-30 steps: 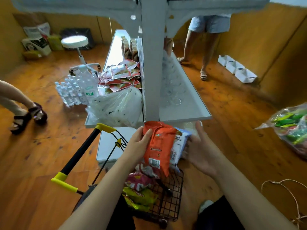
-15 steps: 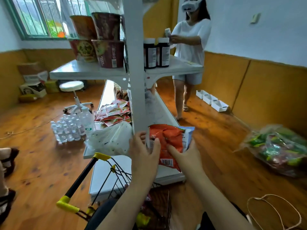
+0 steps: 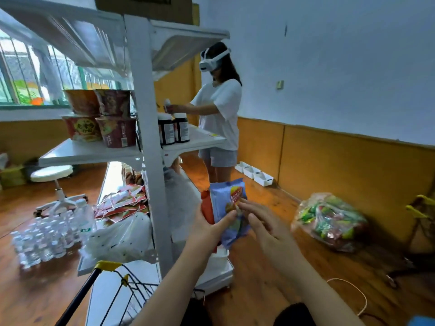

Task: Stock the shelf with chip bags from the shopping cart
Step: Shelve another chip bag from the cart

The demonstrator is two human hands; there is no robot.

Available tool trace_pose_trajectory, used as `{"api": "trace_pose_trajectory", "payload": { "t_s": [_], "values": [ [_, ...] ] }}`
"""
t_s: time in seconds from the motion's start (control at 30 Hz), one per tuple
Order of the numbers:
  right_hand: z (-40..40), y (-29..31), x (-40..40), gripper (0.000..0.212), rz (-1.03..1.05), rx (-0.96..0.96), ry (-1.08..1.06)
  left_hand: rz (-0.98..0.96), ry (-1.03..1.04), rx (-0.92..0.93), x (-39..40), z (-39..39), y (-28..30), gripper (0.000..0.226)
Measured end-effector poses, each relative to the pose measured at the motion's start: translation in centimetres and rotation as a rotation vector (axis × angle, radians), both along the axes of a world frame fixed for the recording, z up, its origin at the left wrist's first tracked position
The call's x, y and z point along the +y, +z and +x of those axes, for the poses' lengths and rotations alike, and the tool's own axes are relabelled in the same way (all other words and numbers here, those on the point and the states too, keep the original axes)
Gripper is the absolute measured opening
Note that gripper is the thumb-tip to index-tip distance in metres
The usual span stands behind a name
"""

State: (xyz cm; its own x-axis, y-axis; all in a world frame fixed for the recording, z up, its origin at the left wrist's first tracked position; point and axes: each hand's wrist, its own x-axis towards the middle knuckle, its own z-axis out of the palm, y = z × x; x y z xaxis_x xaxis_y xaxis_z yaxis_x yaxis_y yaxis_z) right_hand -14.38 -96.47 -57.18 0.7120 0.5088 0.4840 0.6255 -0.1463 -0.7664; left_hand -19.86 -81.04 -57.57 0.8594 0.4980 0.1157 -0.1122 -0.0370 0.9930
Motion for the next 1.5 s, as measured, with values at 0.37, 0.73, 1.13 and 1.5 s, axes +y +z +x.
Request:
{"api": "trace_pose_trajectory", "payload": {
  "t_s": [0.37,0.73,1.13,1.5],
  "values": [
    [-2.5,4.0,-12.2,0.034,0.217,0.378,-0.384,-0.153,-0.646,-0.116,-10.2,4.4,2.2,0.074],
    [-9.5,4.7,-26.1,0.029,0.295,0.158,-0.999,0.02,-1.141,-0.162,-28.4,5.8,4.3,0.056],
    [-30.0,4.0,-38.8,0.043,0.096,0.114,-1.778,-0.055,-1.748,-0.175,-51.1,-8.4,4.4,0.031],
    [-47.9,-0.4,-42.0,0.06,0.331,0.107,-2.37,-0.033,-2.311,-0.241,-62.4,-29.0,-0.5,0.043]
  ]
}}
